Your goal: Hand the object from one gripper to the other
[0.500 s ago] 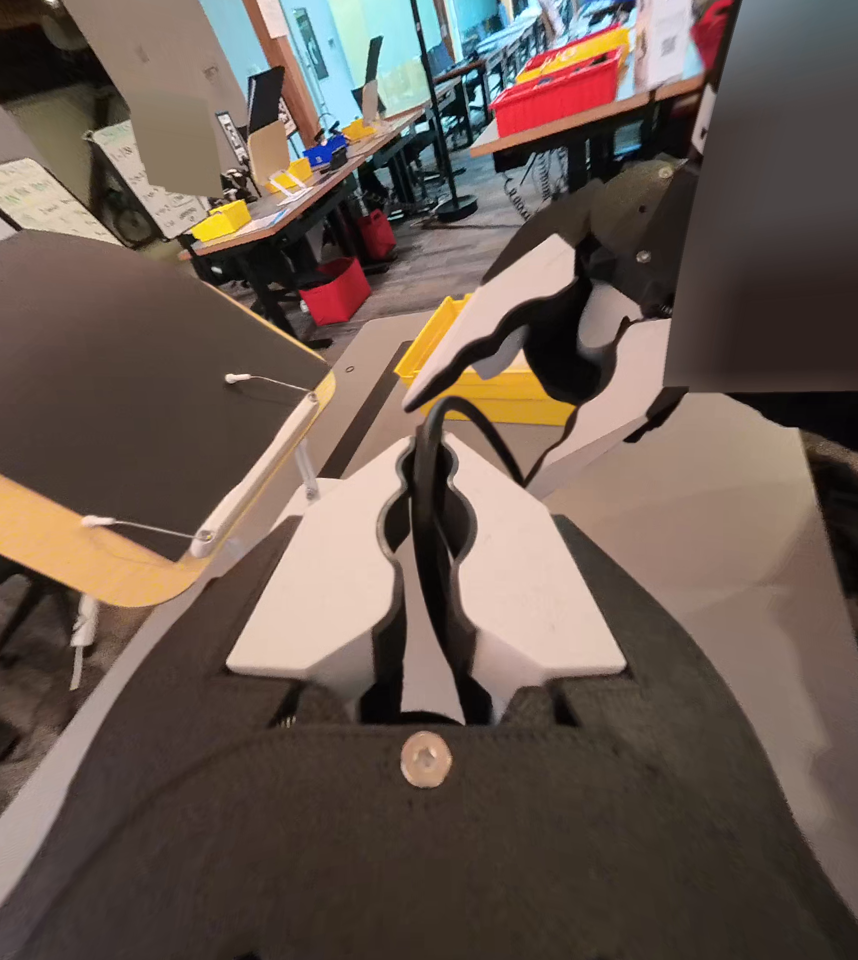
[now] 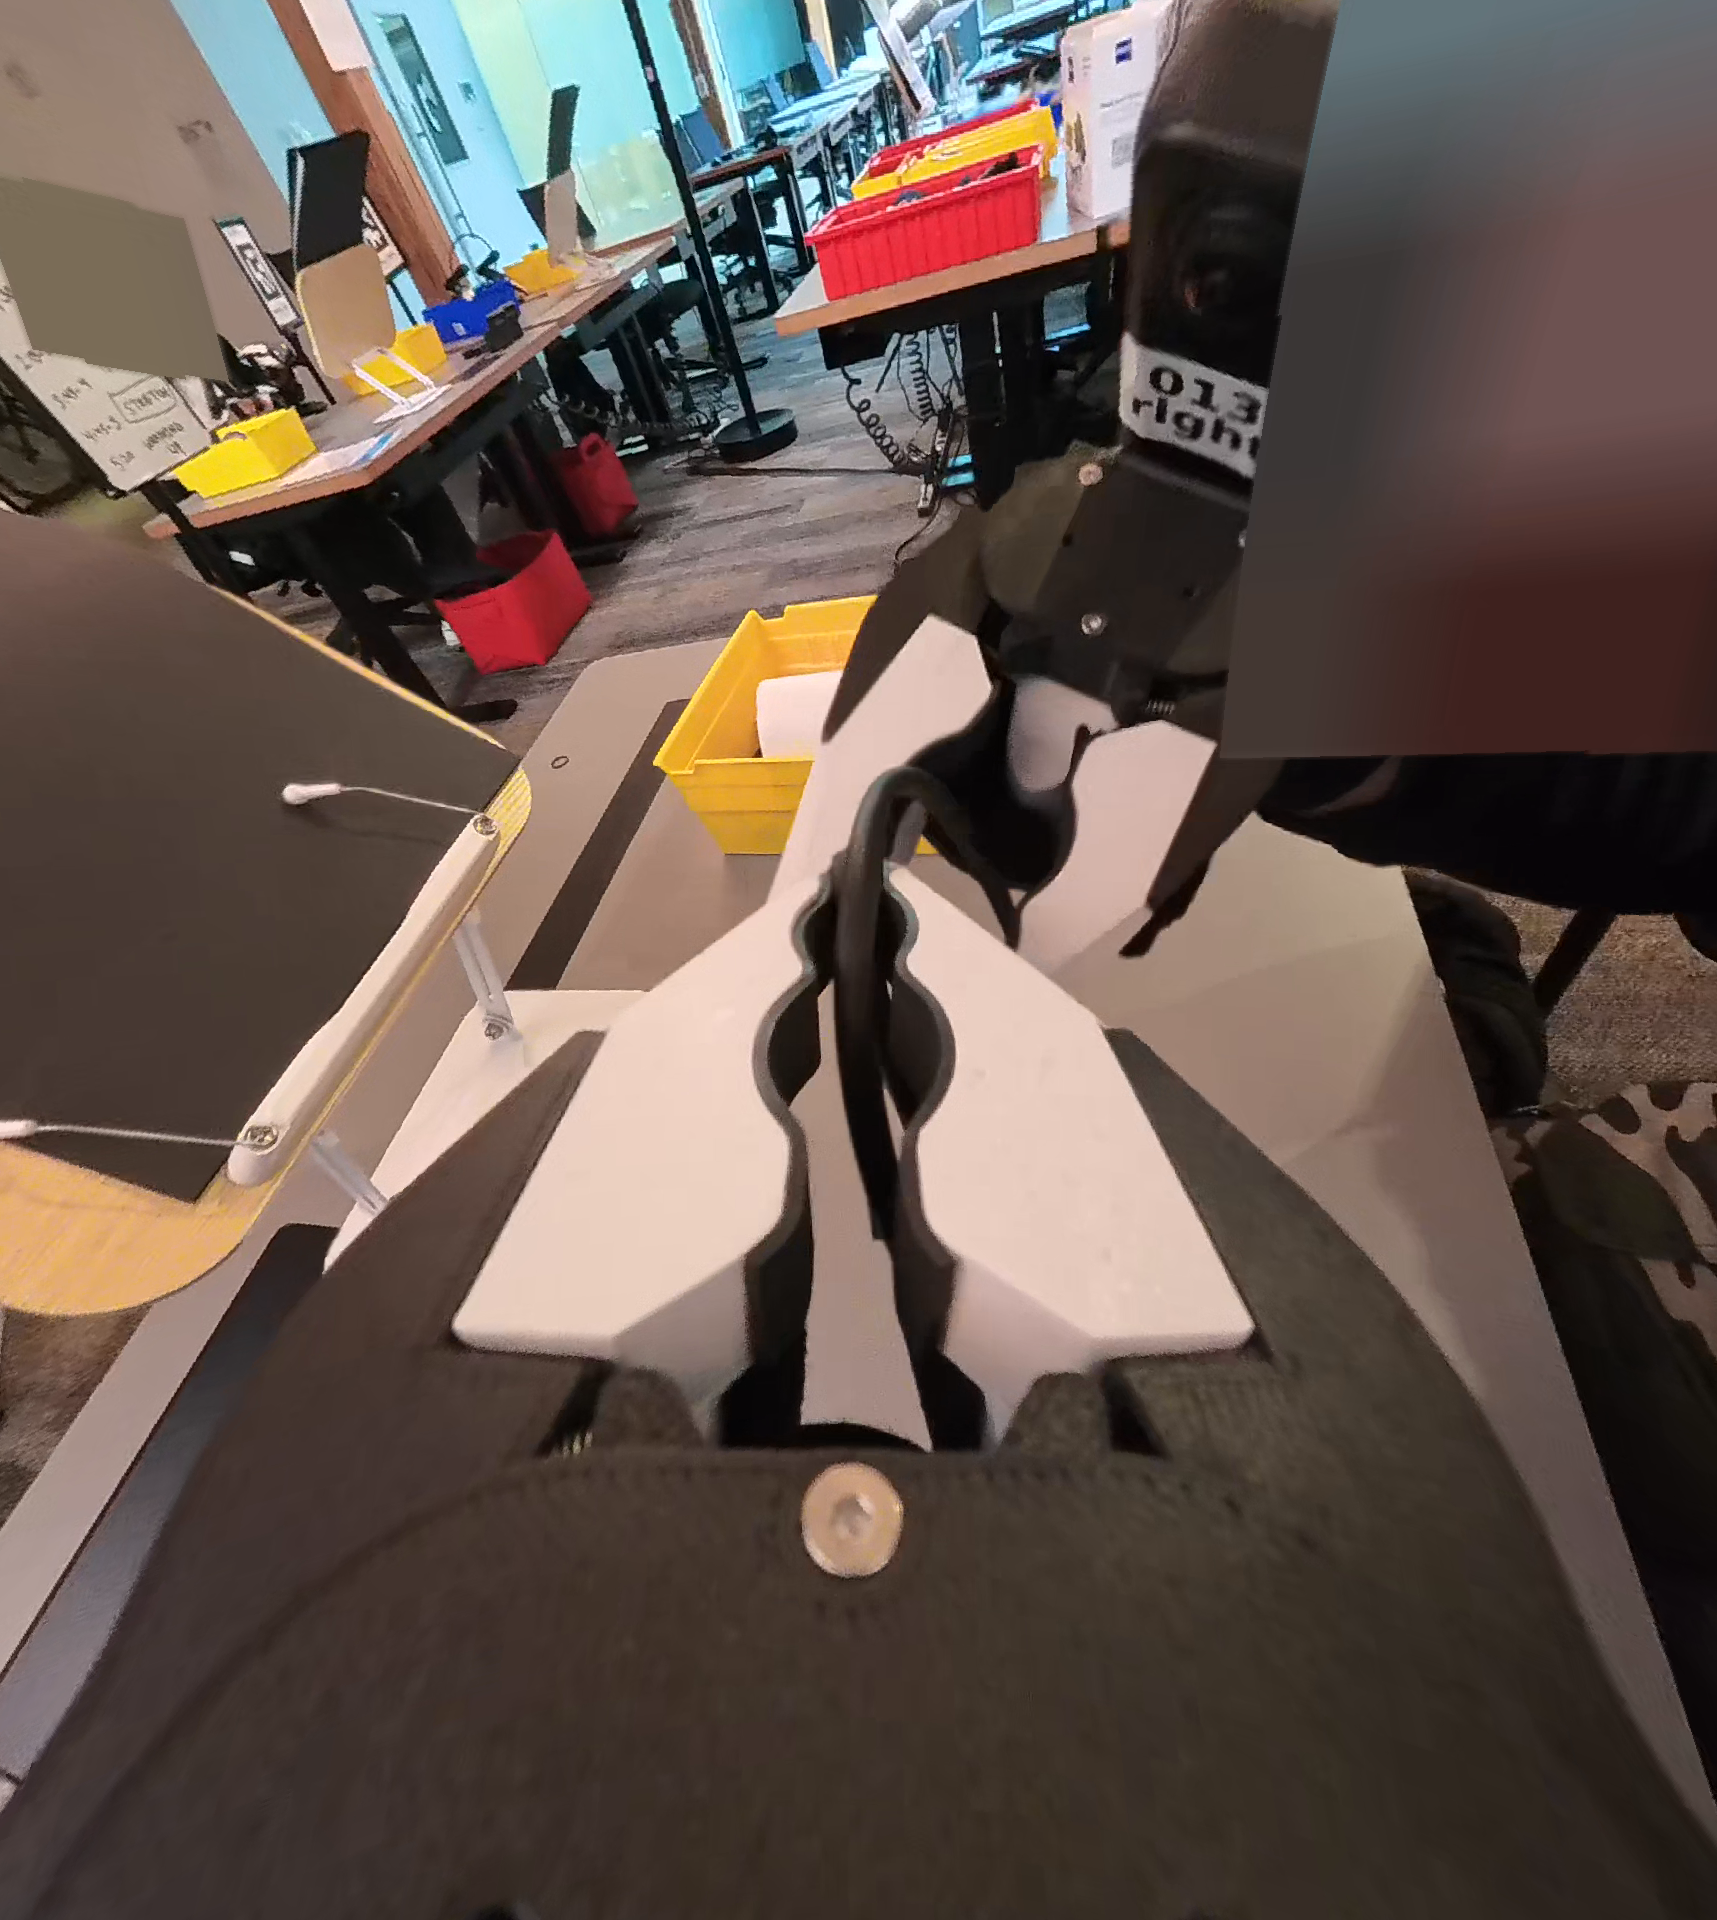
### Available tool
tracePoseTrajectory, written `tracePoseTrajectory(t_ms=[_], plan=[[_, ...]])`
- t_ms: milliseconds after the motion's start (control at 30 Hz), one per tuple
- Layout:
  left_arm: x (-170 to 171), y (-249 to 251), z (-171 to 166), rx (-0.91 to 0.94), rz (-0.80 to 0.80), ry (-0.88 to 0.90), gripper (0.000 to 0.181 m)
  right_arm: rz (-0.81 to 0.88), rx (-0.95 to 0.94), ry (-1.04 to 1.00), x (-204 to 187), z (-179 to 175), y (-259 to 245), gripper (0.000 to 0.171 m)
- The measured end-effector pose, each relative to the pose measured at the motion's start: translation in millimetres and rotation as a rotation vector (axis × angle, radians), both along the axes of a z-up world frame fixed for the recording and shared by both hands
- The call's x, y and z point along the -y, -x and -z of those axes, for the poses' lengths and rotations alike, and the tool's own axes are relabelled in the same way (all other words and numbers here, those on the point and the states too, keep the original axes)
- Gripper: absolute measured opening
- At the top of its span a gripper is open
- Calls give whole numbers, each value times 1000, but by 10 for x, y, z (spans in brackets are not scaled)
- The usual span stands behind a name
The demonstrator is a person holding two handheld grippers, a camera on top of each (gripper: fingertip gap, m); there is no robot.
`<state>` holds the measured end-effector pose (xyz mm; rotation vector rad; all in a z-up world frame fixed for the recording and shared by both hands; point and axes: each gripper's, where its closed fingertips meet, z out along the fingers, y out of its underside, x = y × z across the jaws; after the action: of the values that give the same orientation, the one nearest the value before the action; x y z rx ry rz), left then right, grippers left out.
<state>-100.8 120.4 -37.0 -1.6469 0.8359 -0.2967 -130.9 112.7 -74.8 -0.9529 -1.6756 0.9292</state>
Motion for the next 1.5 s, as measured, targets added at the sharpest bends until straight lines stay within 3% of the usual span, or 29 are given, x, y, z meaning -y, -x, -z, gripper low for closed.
tracePoseTrajectory(t_ms=[133, 167, 233, 833, 967, 1067, 1367, 1433, 1500], plan=[[11, -48, 11, -3, 16, 2, 3, 20, -2, 9, -7, 17, 41, 23], [16, -50, 13, -1, 22, 4, 3, 2, 1, 27, 13, 18, 30, 7], [26, -48, 11, 6, 34, 4, 3, -12, 5, 61, 10, 17, 15, 2], [2, 96, -3, 63, 29, 19, 3, 10, -55, 73, -177, -180, -152, 2], [-3, 141, -17, 70, 14, 20, 3, 49, -76, 46, -231, -223, -149, 11], [-8, 157, -36, 89, 11, 23, 3, 68, -72, -1, -247, -214, -153, 0], [5, 148, -38, 99, 23, 30, 3, 53, -69, 29, -231, -199, -142, 0], [-1, 150, -40, 99, 15, 33, 3, 71, -71, 18, -252, -193, -119, 21], [-5, 138, -38, 100, 14, 37, 3, 76, -52, -21, -237, -149, -105, 15]])
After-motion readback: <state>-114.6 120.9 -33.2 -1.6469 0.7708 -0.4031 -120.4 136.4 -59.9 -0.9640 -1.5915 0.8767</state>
